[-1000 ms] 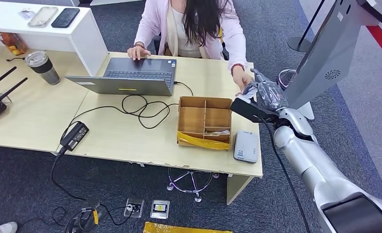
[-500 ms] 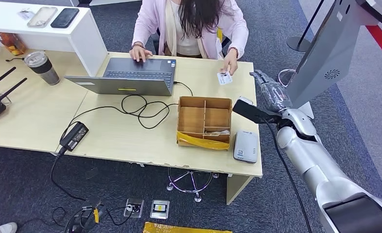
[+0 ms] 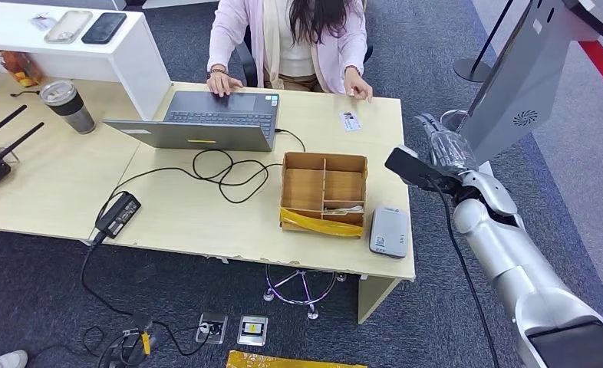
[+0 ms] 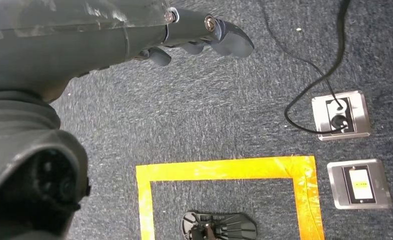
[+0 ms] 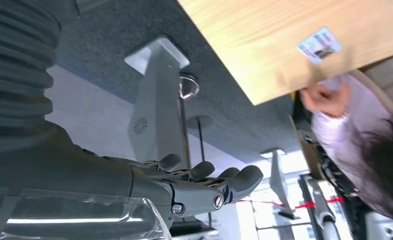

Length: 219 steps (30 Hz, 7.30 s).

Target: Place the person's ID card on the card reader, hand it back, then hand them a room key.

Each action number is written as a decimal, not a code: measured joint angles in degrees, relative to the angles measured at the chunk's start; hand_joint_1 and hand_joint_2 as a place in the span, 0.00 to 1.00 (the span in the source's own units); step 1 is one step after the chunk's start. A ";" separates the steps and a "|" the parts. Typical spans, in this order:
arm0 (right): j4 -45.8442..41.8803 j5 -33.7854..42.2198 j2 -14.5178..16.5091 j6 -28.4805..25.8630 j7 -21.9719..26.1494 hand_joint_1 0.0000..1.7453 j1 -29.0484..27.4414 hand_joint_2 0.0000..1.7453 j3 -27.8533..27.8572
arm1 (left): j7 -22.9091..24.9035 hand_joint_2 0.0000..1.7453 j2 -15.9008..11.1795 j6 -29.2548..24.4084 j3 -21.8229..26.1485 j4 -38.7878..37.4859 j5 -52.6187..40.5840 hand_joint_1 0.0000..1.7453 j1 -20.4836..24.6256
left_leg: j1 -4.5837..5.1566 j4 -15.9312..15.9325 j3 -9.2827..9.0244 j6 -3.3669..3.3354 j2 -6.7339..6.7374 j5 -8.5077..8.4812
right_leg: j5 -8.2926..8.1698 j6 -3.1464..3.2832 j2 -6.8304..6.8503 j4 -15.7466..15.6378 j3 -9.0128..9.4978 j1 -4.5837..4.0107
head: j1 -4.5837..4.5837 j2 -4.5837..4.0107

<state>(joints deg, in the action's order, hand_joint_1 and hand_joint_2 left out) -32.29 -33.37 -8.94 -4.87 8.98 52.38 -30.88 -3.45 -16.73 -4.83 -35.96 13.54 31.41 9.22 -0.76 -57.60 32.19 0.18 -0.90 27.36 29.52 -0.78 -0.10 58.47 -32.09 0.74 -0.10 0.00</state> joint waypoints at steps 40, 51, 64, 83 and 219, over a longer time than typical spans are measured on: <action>-48.65 -13.10 -16.53 -19.82 -20.49 0.00 -33.33 1.00 -9.42 | 4.37 0.00 4.79 -9.15 7.62 0.42 3.54 0.00 -0.51 | 0.00 0.03 0.01 0.00 0.05 0.04 | 0.02 0.01 -0.01 -0.02 0.02 0.01 | -0.01 0.00; -44.59 -21.64 -7.95 -20.92 -22.67 0.00 -34.67 1.00 -10.12 | 4.34 0.00 5.42 -8.62 7.60 0.54 1.44 0.00 -0.44 | -0.04 0.05 0.00 0.02 0.07 0.02 | 0.02 0.02 -0.02 0.00 0.02 -0.04 | -0.01 0.00; -38.73 -27.20 1.28 -16.72 -26.65 0.00 -33.37 1.00 -9.50 | 4.35 0.00 4.58 -6.98 7.51 0.76 -2.30 0.00 -0.38 | -0.03 0.05 0.00 0.03 0.07 0.02 | 0.03 0.02 -0.03 0.00 0.00 -0.03 | 0.00 0.00; -34.77 -31.54 6.69 -10.97 -26.36 0.00 -31.20 1.00 -6.36 | 4.38 0.00 3.63 -5.41 7.57 1.77 -6.79 0.00 -0.54 | -0.03 0.05 0.00 0.03 0.07 0.02 | 0.03 0.03 -0.03 0.01 0.00 -0.03 | 0.00 0.00; -6.50 -35.31 18.59 -11.98 -22.79 1.00 -20.01 1.00 -4.85 | 3.46 0.00 2.91 1.01 18.38 4.82 -29.97 0.00 -2.27 | -0.03 0.04 0.00 0.03 0.09 0.02 | 0.03 0.03 -0.04 0.01 0.00 -0.03 | 0.01 0.00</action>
<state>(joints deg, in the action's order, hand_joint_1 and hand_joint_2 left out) -38.79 -68.69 9.65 -16.85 -13.81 32.37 -35.74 0.01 -13.81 -3.82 -17.58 18.36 1.44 6.95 -0.79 -57.55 32.18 0.21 -0.81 27.38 29.55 -0.75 -0.14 58.48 -32.09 0.71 -0.09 0.00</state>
